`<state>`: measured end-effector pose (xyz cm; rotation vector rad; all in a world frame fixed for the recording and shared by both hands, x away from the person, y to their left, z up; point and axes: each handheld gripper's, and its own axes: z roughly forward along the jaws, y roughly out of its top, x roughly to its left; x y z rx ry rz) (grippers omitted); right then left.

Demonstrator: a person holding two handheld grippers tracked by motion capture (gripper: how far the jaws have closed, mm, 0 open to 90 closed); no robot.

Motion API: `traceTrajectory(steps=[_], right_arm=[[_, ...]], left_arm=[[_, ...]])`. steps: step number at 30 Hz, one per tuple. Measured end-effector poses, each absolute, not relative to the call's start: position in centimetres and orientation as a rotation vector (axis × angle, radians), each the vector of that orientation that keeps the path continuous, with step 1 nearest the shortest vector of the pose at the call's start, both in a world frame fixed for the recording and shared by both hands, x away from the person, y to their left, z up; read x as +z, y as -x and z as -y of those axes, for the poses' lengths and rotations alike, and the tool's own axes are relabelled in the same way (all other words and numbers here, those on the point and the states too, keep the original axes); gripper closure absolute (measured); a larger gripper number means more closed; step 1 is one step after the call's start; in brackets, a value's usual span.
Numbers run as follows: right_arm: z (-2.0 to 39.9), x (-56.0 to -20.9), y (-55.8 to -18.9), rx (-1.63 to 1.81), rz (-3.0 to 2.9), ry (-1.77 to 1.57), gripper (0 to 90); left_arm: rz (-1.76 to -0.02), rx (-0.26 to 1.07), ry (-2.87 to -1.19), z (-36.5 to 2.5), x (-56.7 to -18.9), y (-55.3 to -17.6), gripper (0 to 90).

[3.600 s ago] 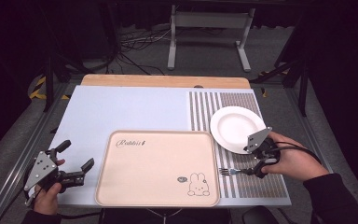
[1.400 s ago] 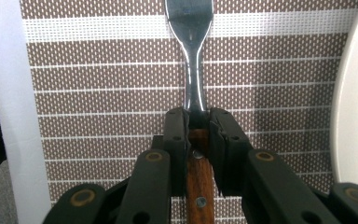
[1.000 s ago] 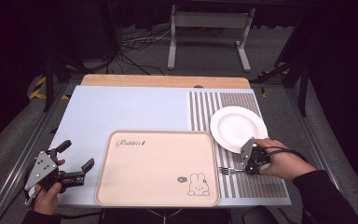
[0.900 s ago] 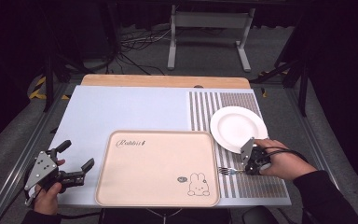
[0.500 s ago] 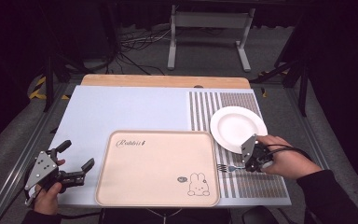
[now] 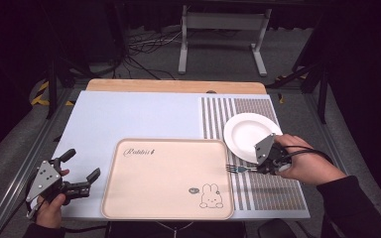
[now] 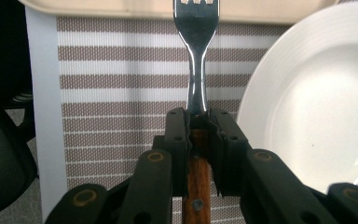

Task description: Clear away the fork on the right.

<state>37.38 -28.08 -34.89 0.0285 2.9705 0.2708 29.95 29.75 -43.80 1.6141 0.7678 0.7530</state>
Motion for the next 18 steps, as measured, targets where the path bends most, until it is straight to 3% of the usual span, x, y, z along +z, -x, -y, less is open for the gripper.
traceTrajectory(steps=[18], right_arm=[[22.4,-33.8,-37.2,0.312,-2.951,0.054,78.5]], left_arm=[[-0.763,0.754,-1.611,-29.9,-43.7,-29.9,0.7]])
